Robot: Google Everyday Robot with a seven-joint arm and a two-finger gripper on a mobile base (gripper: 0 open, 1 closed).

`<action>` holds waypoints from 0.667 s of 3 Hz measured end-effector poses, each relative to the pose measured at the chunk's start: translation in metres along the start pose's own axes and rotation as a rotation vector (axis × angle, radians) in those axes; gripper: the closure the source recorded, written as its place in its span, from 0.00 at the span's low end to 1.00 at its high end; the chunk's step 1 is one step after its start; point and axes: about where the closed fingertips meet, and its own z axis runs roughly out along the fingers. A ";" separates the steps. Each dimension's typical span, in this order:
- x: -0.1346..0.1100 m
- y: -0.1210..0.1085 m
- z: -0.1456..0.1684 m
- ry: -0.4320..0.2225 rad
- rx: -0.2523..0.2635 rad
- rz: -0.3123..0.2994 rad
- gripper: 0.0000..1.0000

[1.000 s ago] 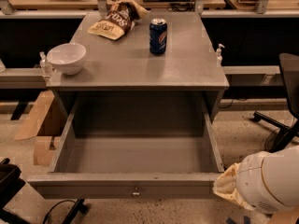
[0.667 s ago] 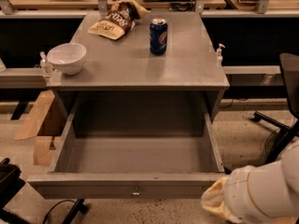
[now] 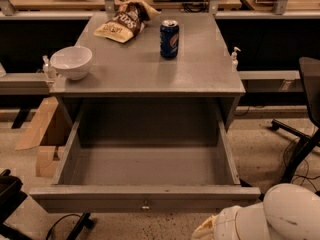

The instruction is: Close top drawer

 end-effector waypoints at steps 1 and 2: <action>-0.002 -0.016 0.034 -0.017 -0.021 -0.024 1.00; -0.015 -0.050 0.049 0.005 -0.007 -0.077 1.00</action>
Offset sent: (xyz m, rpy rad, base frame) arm 0.1170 0.0377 -0.0465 -0.0752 -0.0783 0.1465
